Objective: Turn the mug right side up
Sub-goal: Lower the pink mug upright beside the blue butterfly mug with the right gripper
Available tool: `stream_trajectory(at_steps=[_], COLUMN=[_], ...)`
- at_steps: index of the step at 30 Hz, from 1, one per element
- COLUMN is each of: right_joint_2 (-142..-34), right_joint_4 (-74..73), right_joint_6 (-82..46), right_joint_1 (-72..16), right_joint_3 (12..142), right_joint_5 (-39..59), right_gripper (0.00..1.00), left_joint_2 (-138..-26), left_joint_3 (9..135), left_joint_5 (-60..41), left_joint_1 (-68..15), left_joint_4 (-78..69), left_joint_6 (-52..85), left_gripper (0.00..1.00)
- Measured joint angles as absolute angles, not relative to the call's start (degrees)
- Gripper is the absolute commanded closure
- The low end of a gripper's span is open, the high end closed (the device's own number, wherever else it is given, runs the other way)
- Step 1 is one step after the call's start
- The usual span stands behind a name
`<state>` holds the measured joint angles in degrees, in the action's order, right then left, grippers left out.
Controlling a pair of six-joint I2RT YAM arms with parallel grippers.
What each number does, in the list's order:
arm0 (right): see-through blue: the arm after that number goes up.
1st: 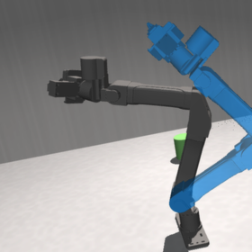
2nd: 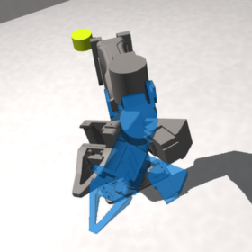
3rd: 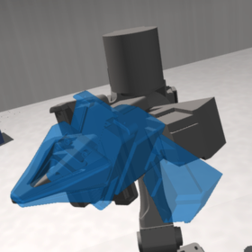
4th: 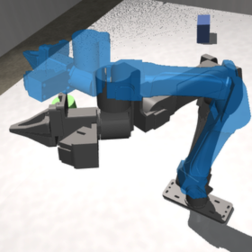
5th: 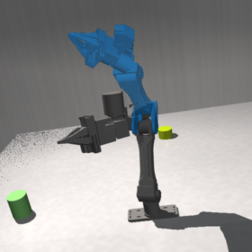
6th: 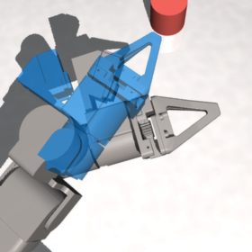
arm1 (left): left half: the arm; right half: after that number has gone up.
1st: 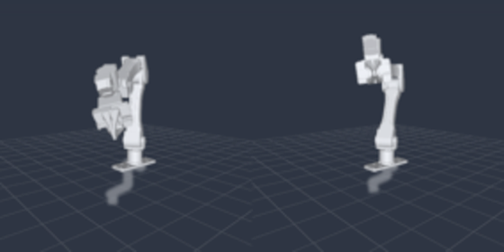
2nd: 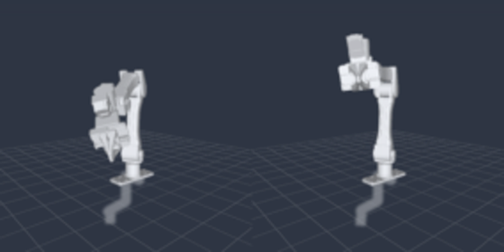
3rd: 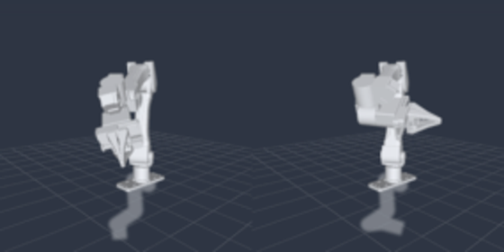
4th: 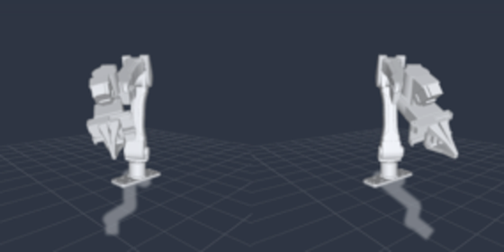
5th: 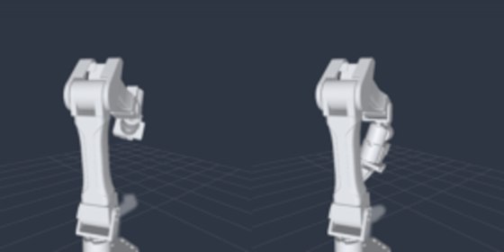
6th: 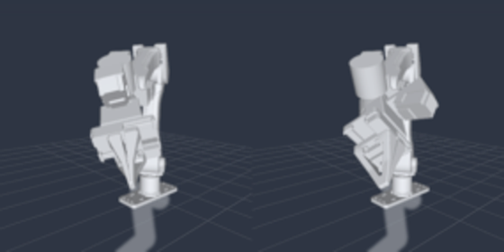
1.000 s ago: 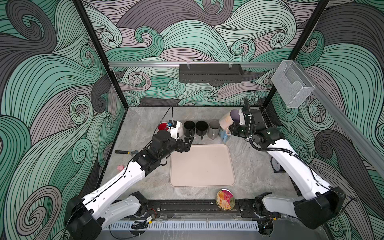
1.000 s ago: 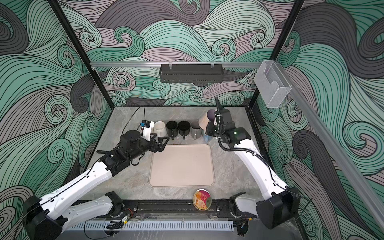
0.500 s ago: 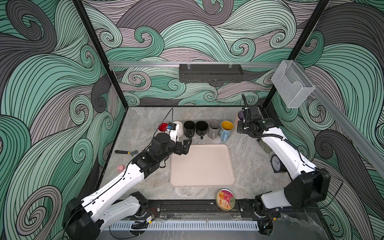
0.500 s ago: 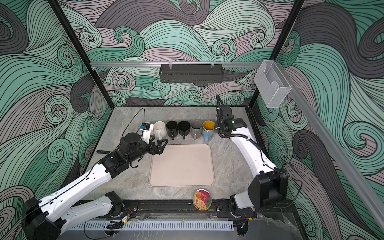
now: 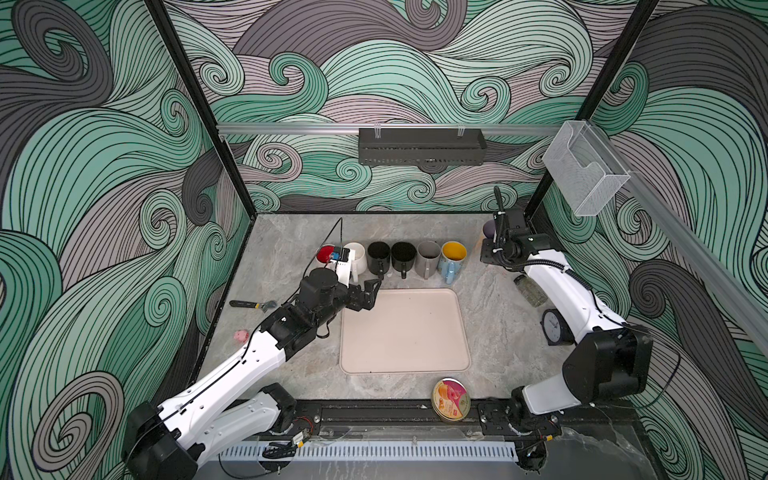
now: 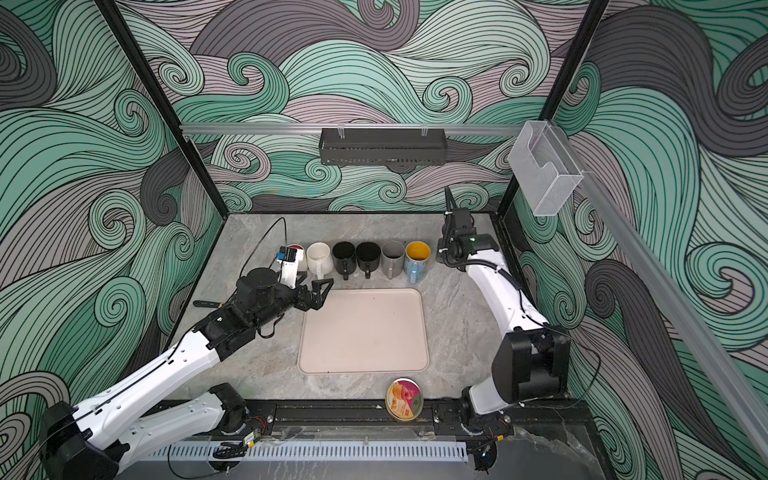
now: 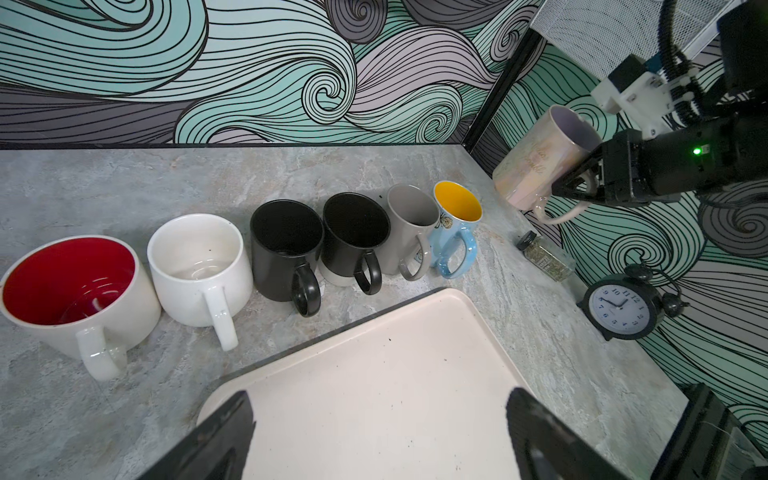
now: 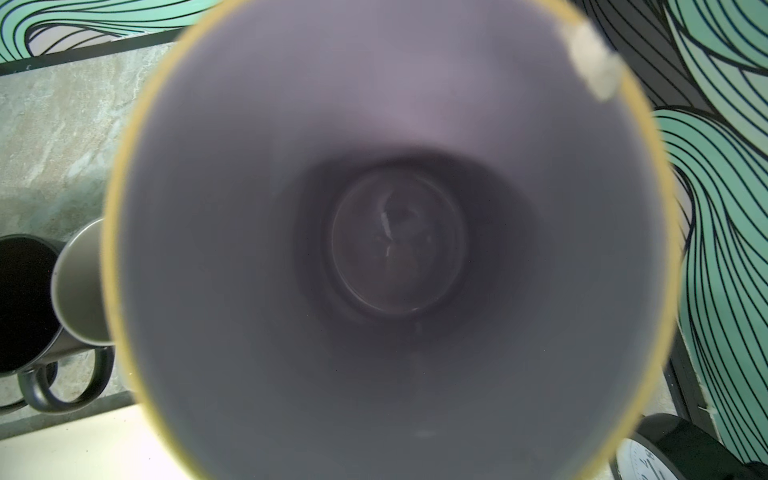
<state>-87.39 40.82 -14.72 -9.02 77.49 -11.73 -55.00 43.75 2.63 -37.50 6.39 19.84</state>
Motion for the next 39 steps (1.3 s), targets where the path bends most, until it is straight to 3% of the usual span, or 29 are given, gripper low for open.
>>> stream_trajectory(at_steps=[11, 39], right_joint_2=[-94.15, -97.86], right_joint_4=[37.89, 30.55], right_joint_6=[-14.11, -13.50], right_joint_1=[-8.05, -8.01], right_joint_3=[75.75, 70.02], right_joint_5=[-8.88, -7.01], right_gripper=[1.00, 1.00], left_joint_2=[-55.02, -55.81], left_joint_3=[43.75, 42.46], left_joint_5=[3.18, 3.44], left_joint_1=[-37.50, -37.50], left_joint_4=[6.39, 6.39], left_joint_6=[19.88, 21.17], left_gripper=[0.03, 0.03])
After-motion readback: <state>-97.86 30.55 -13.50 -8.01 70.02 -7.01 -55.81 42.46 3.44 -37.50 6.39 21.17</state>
